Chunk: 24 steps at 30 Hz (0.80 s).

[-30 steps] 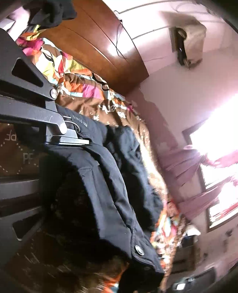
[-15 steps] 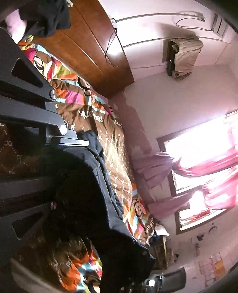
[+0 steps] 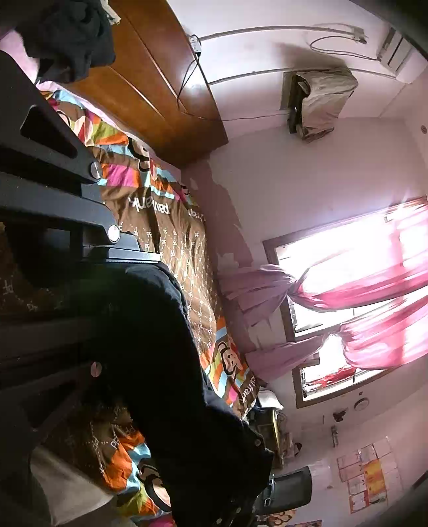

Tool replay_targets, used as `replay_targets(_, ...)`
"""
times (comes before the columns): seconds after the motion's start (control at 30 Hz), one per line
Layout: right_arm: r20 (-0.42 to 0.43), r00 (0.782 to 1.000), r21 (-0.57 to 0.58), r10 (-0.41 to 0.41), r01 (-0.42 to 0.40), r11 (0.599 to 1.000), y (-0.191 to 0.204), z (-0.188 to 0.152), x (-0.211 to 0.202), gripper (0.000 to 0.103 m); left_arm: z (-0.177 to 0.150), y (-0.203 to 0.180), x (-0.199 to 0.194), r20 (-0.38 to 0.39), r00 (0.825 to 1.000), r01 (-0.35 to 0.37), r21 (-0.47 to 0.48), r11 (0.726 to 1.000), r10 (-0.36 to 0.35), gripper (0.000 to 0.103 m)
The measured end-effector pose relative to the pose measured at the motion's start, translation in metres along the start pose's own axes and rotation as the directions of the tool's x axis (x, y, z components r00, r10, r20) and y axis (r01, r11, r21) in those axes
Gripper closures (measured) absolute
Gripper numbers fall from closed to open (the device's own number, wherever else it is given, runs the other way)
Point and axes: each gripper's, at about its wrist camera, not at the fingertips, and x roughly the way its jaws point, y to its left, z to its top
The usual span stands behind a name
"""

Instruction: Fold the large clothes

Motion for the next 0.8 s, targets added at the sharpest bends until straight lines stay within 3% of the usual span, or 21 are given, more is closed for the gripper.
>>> replay_targets(0.23, -0.025, 0.999, -0.045, -0.032, 0.031, 0.999, -0.005, -0.001, 0.039, 0.101, -0.005, 0.002, 0.041, -0.087, 0.996, 0.028, -0.014, 1.0, -0.029, 0.097)
replay_targets(0.4, -0.052, 0.998, -0.075, -0.043, 0.039, 0.996, -0.01, -0.012, 0.08, 0.102, -0.011, 0.005, 0.104, -0.217, 0.971, 0.088, -0.085, 0.993, -0.104, 0.097)
replay_targets(0.6, -0.21, 0.97, 0.041, 0.121, -0.115, 0.992, -0.019, -0.042, 0.113, 0.102, -0.011, 0.005, 0.154, -0.251, 0.965, 0.053, -0.089, 0.995, -0.074, 0.097)
replay_targets(0.67, -0.23, 0.951, 0.074, 0.206, -0.194, 0.978, -0.023, -0.046, 0.11, 0.095, -0.008, 0.008, 0.165, -0.266, 0.961, 0.05, -0.092, 0.994, -0.073, 0.097)
replay_targets(0.73, -0.242, 0.928, 0.101, 0.284, -0.267, 0.958, -0.025, -0.048, 0.105, 0.052, -0.009, 0.011, 0.173, -0.278, 0.957, 0.056, -0.106, 0.993, -0.083, 0.097)
replay_targets(0.77, -0.241, 0.921, 0.111, 0.306, -0.287, 0.952, -0.026, -0.048, 0.103, 0.041, -0.009, 0.01, 0.177, -0.281, 0.956, 0.057, -0.104, 0.993, -0.084, 0.097)
replay_targets(0.8, -0.241, 0.91, 0.123, 0.336, -0.314, 0.941, -0.029, -0.048, 0.101, 0.04, -0.009, 0.01, 0.179, -0.28, 0.956, 0.058, -0.1, 0.993, -0.084, 0.097)
